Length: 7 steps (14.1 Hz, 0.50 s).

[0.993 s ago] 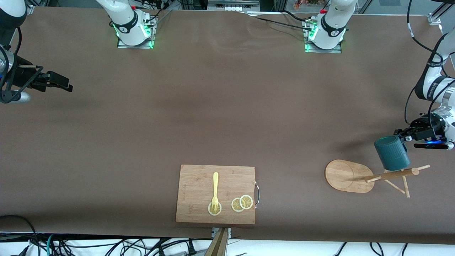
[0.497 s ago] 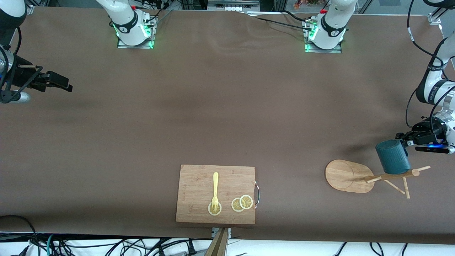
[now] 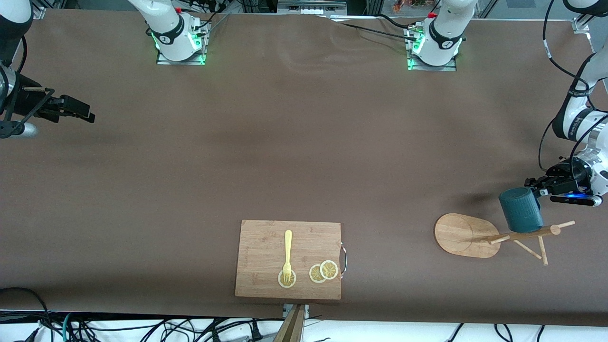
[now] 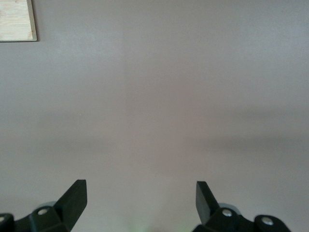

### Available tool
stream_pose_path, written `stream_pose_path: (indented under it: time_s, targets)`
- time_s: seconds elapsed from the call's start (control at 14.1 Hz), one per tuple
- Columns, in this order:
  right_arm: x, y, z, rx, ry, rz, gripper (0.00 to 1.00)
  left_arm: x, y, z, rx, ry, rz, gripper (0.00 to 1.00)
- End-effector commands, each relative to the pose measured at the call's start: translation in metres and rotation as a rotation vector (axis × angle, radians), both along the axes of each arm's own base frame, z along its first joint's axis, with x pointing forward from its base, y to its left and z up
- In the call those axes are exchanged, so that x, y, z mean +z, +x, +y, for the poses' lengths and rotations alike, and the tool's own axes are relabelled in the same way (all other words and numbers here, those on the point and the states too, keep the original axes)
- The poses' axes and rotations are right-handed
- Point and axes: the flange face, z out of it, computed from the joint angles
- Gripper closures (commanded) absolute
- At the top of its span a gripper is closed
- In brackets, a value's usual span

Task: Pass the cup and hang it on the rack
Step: 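Lower the mug handle onto a rack peg with the left gripper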

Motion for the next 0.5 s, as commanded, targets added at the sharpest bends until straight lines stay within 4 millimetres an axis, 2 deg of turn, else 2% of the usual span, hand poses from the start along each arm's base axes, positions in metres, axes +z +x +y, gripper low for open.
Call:
stream_pose_path:
  time_s: [0.0,0.07,0.28,0.43]
  targets:
    - [0.008,-0.006,0.000,0.003,-0.009,-0.006,0.00,-0.001,0.008,0.009,0.000,0.044,0.002,0.15]
    - [0.007,-0.006,0.000,0.003,-0.009,-0.005,0.00,-0.001,0.007,0.012,0.008,0.060,-0.029,0.00]
    - [0.007,-0.006,-0.001,0.005,-0.010,-0.005,0.00,0.005,0.004,0.023,-0.030,0.134,-0.036,0.00]
    - [0.007,-0.005,0.000,0.003,-0.009,-0.006,0.00,0.009,-0.005,0.038,-0.037,0.166,-0.034,0.00]
